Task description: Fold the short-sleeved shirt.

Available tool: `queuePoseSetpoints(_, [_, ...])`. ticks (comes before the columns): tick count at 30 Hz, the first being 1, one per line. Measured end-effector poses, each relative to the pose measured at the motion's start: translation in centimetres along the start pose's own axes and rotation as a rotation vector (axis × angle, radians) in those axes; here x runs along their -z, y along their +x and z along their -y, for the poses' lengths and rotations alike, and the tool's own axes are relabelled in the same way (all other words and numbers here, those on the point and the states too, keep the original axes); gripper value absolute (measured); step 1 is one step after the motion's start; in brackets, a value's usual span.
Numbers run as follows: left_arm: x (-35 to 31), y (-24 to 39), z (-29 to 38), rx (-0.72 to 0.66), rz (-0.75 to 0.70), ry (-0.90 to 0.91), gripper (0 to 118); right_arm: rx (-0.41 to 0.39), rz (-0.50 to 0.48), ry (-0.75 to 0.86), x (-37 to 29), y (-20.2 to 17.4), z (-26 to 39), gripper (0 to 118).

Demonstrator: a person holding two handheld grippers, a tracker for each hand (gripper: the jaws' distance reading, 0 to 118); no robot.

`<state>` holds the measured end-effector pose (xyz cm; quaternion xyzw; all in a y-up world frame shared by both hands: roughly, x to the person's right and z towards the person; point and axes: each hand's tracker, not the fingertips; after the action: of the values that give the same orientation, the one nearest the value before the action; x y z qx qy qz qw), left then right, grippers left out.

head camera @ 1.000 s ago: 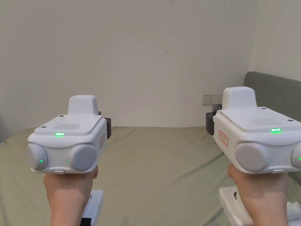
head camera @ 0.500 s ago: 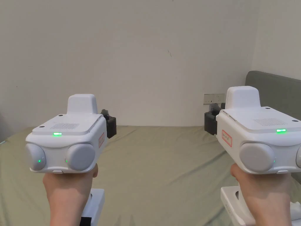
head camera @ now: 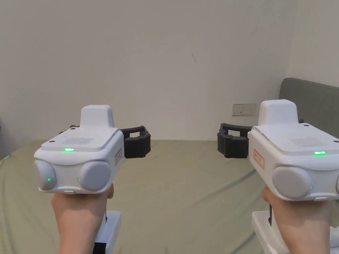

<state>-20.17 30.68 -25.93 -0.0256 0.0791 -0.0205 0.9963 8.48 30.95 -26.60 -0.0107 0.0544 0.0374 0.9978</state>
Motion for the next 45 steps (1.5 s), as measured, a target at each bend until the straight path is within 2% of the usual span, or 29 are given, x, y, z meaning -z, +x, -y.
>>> queuePoseSetpoints(23, [-0.4,-0.4,-0.8,-0.030,-0.035,0.025,118,0.018,0.065,0.012,-0.1,0.3,-1.1,118])
queuePoseSetpoints(30, [0.0,-0.4,-0.4,-0.049,-0.037,-0.018,118,0.021,0.078,0.004,-0.2,0.3,-1.4,118])
queuePoseSetpoints(45, [0.4,-0.4,-0.5,-0.007,-0.065,-0.048,118,0.006,0.077,-0.024,0.0,-0.1,-1.1,118])
